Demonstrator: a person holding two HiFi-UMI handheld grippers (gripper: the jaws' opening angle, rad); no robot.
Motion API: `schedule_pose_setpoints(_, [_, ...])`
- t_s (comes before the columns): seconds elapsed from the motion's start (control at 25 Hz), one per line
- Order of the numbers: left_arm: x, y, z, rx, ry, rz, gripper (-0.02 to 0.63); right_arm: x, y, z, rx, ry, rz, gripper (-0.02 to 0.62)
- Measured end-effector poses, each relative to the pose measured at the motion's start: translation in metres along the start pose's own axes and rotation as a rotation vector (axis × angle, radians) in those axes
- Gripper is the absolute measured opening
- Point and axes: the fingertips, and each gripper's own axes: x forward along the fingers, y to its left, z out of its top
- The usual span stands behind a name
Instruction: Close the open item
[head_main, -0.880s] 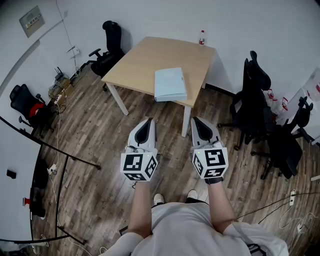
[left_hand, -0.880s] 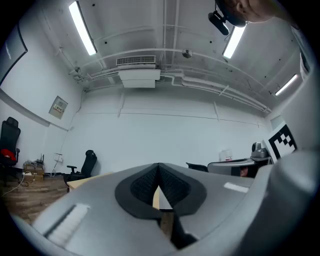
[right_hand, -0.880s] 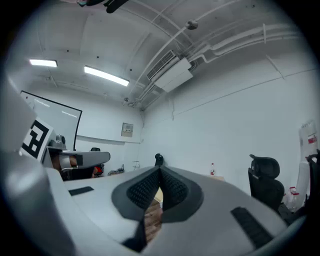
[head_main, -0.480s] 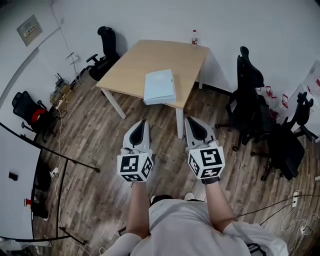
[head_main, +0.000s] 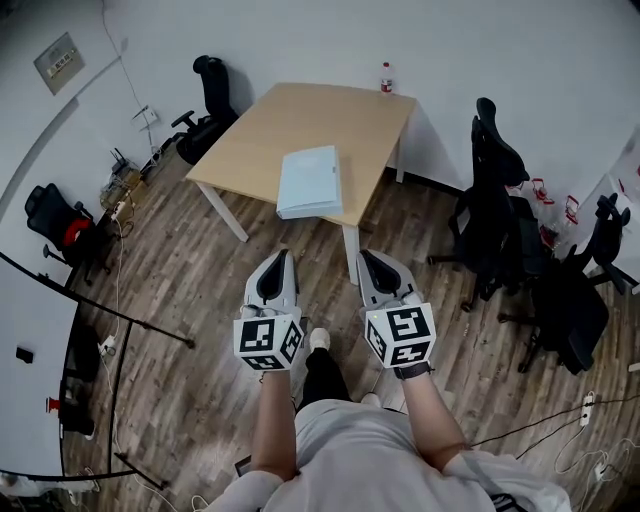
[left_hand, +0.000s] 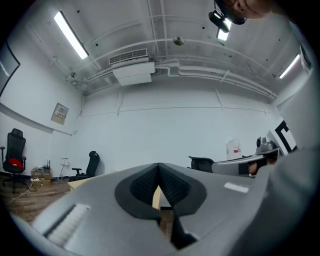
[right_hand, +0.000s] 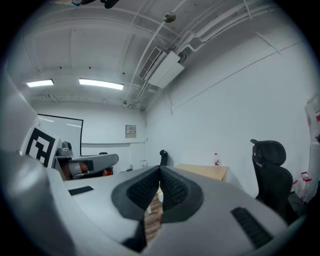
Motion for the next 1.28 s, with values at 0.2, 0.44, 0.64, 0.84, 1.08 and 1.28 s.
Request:
schedule_pose_setpoints(0.2, [0.024,-0.002,-0.014,0.005,0.014,-0.033,0.009,0.018,-0.005,-0.018,0.003,0.034,0.000,0.012])
schedule_pose_setpoints(0.44, [0.064,0.023,-0.028,-0.007,0.018,-0.035,0.009,0.062,-0.018,-0.030,-0.003,0.060,-0.010,0.012])
schedule_pose_setpoints(0.64, [0.114,0.056,-0.040,-0.035,0.033,-0.056,0.009,0.121,-0.028,-0.035,0.011,0.087,-0.013,0.012])
schedule_pose_setpoints(0.84, [0.174,0.104,-0.034,0.008,0.015,-0.081,0.009,0.196,-0.023,-0.023,-0.026,0.075,-0.020,0.012])
schedule_pose_setpoints(1.08, [0.251,0.164,-0.042,0.012,0.018,-0.112,0.009,0.292,-0.043,-0.016,-0.066,0.070,-0.069,0.013])
schedule_pose_setpoints(1.28, [0.302,0.212,-0.049,-0.004,0.017,-0.135,0.009,0.357,-0.049,-0.018,-0.099,0.071,-0.102,0.014])
